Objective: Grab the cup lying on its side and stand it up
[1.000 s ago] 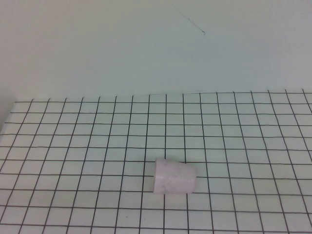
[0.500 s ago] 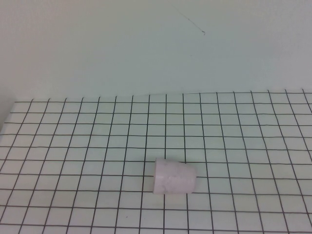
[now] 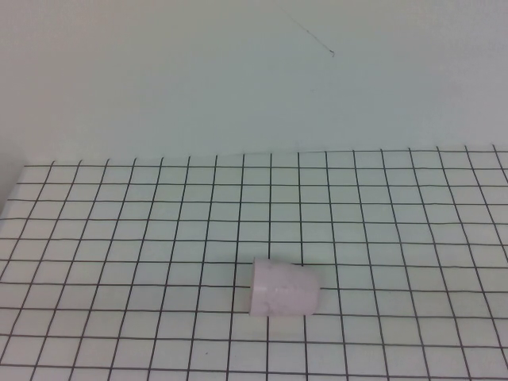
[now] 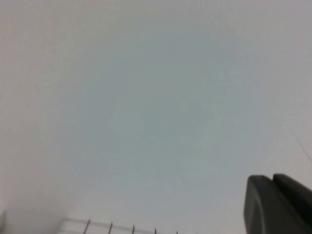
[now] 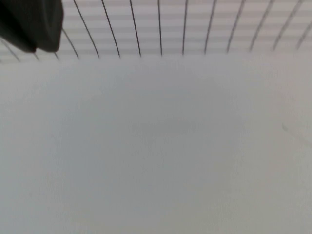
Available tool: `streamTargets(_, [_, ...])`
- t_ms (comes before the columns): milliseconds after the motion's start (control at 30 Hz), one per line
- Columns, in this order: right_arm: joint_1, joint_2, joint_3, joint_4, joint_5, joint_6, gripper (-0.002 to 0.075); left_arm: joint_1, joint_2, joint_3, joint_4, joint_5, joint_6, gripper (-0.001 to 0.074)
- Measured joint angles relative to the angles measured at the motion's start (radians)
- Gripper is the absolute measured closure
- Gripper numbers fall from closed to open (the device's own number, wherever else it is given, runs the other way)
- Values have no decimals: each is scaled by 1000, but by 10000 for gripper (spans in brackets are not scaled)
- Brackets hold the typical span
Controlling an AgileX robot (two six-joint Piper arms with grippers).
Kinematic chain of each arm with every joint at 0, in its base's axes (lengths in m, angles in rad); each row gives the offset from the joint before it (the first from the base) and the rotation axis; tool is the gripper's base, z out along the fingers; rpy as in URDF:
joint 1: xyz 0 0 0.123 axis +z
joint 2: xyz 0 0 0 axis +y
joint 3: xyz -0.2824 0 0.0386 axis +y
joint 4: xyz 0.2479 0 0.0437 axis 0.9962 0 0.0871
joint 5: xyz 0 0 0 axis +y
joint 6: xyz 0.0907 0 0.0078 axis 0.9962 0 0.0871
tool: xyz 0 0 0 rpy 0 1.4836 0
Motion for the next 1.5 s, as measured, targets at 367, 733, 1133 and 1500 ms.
streamTargets(367, [38,112,-21,419,188,-451,729,-45,400,-39,-920,375,650,734])
streamTargets(733, [67,145,-21,608,214,-610,729,-52,947,-119,-1387,385,1235,516])
streamTargets(1133, [67,145,-21,608,214,-615,729,-121,1534,-451,-1476,580,1332,296])
streamTargets(1500, [67,145,-21,601,210,-640,729,-292,1846,-649,-1641,527,1332,297])
